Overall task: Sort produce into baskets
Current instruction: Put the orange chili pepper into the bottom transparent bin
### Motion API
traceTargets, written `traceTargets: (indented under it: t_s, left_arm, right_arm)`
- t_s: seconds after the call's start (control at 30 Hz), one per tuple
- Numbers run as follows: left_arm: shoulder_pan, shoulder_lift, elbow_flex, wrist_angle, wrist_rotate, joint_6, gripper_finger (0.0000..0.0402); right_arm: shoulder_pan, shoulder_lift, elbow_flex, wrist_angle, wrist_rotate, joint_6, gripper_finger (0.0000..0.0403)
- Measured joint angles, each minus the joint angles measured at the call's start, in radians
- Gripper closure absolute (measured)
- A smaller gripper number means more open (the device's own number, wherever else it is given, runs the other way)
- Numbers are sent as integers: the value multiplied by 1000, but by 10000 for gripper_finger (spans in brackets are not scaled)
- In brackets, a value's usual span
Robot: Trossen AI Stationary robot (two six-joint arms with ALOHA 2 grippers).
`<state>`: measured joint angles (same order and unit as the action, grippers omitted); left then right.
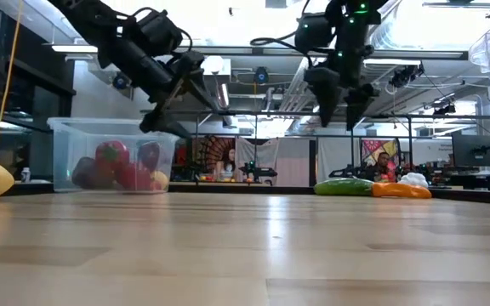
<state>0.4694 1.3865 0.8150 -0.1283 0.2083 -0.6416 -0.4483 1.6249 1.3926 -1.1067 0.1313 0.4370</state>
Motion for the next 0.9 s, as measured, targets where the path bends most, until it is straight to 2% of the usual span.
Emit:
traceTargets:
  t_s: [0.1,0.17,0.4,0.53,0.73,0.9]
  left_arm:
    - [63,0,0,79,64,52,27]
    - [100,0,0,133,87,80,27]
    - [207,0,1,312,237,112,27]
    - [226,0,1,352,292,90,27]
    - [174,0,0,325,340,75,27]
    - [116,0,0,327,336,67,27]
  right_arm:
    - [0,-6,-6,-69,53,34,20]
    - [-1,-32,-42,-53,68,94,20]
    - [32,-161,-303,127,64,548,20]
    - [73,-191,-397,240,19,719,20]
    - [119,-192,-398,286,9,789,20]
    - [124,-192,-361,290,15,713,20]
